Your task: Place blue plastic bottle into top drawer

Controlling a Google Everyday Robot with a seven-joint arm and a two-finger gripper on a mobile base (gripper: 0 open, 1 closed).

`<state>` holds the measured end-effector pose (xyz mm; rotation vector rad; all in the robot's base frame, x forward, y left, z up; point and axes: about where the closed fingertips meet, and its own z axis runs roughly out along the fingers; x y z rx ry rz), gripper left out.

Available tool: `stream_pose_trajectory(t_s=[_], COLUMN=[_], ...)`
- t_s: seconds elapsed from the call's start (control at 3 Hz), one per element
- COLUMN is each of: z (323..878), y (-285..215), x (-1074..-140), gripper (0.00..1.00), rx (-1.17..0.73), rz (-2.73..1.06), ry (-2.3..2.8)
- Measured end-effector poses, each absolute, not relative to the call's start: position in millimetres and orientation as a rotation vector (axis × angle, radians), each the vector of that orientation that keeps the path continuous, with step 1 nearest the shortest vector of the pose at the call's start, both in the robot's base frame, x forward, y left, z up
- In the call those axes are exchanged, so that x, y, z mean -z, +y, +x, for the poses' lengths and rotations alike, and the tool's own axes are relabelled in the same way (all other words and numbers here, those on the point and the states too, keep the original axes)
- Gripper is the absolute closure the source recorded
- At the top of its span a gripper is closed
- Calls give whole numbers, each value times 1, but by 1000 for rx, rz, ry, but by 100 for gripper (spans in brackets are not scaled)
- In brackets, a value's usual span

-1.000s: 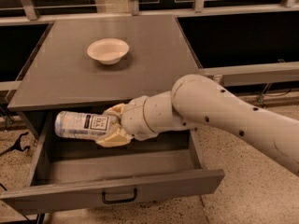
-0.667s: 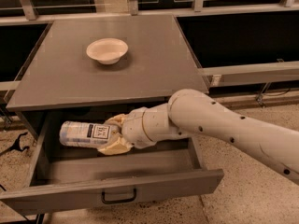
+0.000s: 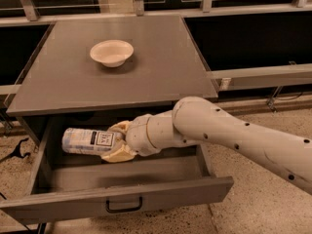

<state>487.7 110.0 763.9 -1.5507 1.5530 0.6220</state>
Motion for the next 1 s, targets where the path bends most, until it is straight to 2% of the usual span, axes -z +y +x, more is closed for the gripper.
stream_pose_trajectory(t_s=[1.0], z=[514], y=[125], x=[-721], gripper=[100], rx=[-642], rz=[-1575], ry=[1570])
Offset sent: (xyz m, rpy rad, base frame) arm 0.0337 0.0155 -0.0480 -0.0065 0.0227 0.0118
